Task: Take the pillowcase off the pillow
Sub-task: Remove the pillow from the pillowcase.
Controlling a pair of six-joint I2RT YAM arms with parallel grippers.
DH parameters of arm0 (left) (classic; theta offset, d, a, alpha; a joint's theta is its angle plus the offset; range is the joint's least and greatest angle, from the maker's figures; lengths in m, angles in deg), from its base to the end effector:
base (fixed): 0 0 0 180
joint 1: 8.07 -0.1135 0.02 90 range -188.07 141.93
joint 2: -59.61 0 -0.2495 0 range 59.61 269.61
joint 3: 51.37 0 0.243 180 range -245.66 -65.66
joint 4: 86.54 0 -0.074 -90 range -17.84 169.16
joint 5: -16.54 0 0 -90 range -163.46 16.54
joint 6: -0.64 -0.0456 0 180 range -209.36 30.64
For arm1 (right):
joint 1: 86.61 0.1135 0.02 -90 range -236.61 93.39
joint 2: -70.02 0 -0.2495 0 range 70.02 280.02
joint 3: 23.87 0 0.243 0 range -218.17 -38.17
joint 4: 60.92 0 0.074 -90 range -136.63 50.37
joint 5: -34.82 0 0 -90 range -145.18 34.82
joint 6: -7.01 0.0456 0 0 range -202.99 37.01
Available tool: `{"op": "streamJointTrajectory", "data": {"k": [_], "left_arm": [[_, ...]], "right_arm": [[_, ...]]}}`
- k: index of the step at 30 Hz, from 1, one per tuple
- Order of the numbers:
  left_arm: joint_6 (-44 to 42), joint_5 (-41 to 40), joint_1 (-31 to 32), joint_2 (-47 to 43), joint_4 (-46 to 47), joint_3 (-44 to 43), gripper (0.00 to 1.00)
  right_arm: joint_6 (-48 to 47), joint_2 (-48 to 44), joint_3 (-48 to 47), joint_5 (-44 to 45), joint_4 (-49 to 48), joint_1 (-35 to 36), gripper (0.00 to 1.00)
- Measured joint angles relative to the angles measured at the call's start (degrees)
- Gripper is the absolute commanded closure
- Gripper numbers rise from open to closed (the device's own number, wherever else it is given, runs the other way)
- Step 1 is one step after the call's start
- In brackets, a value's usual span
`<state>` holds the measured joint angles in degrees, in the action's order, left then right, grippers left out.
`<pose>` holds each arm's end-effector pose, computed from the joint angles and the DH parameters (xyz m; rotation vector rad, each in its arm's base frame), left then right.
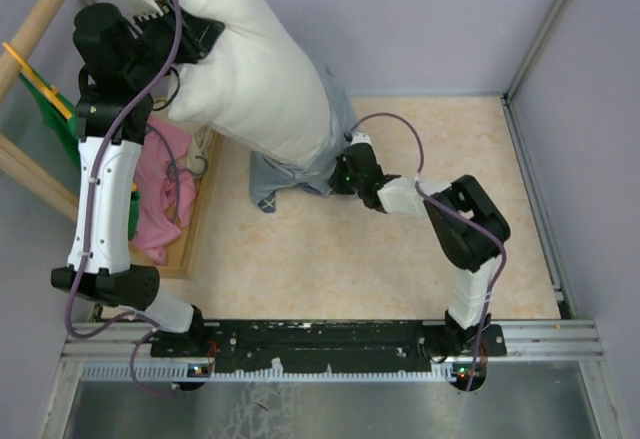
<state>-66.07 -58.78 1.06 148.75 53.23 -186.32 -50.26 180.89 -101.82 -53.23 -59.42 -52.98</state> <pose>0.2975 -0.0595 0.5487 0.0264 1.5099 -0.6451 0.3435 0.2266 0.1470 0.0025 2.2394 0.6140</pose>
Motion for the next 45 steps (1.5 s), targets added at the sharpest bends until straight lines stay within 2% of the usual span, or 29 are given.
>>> {"op": "streamJointTrajectory", "data": {"k": [5,10,15,18,19,20,22,23,24,27,30,33,35,39,45], "left_arm": [[-0.9,6.2,-3.6,-3.0,1.0,5.7,1.0],[-3.0,7.5,-4.1,-7.1,1.5,13.9,1.0],[-4.0,7.4,-4.3,-10.4,1.4,21.7,1.0],[-4.4,7.5,-4.3,-11.2,1.3,24.0,1.0],[-4.7,7.5,-4.3,-11.3,1.2,24.5,1.0],[-5.2,7.4,-4.4,-11.3,1.0,24.9,1.0],[-6.7,7.1,-4.5,-11.7,0.3,25.9,1.0],[-7.1,7.0,-4.5,-11.8,0.0,26.1,1.0],[-8.0,6.8,-4.6,-12.4,-0.3,27.0,1.0],[-10.4,6.1,-4.7,-15.0,-1.0,30.4,1.0],[-12.3,5.2,-4.8,-18.5,-2.4,34.9,1.0],[-13.8,4.6,-4.8,-21.1,-4.6,38.3,1.0],[-14.5,4.1,-4.8,-21.6,-6.0,39.4,1.0],[-15.5,3.3,-4.8,-21.6,-7.2,39.6,1.0],[-15.7,3.1,-4.8,-21.5,-7.6,39.6,1.0]], "right_arm": [[-8.0,-15.7,4.5,-3.3,0.4,0.4,1.0],[-14.9,-28.9,-0.8,-10.1,1.9,0.4,1.0],[-16.3,-30.5,-7.8,-17.3,4.8,0.8,1.0],[-17.2,-27.1,-10.9,-19.8,7.7,3.5,1.0],[-17.8,-25.1,-12.2,-20.7,9.1,5.0,0.97],[-18.3,-23.6,-13.0,-21.5,10.2,6.3,0.75],[-19.0,-20.7,-14.1,-24.3,12.7,8.8,0.17],[-19.5,-20.0,-14.1,-25.9,13.7,9.6,0.06],[-19.7,-19.7,-14.1,-27.7,14.8,10.1,0.02],[-18.3,-21.5,-13.0,-35.7,14.1,7.7,0.01],[-9.2,-26.8,-7.2,-42.5,2.8,-3.5,0.01],[-0.2,-28.7,-6.3,-40.9,-4.6,-19.8,0.02],[0.8,-27.5,-8.6,-36.4,-2.2,-24.4,0.03],[-0.3,-19.7,-16.1,-31.5,4.2,-23.1,0.04],[-3.4,-9.8,-16.5,-27.2,14.6,-20.9,0.04]]}}
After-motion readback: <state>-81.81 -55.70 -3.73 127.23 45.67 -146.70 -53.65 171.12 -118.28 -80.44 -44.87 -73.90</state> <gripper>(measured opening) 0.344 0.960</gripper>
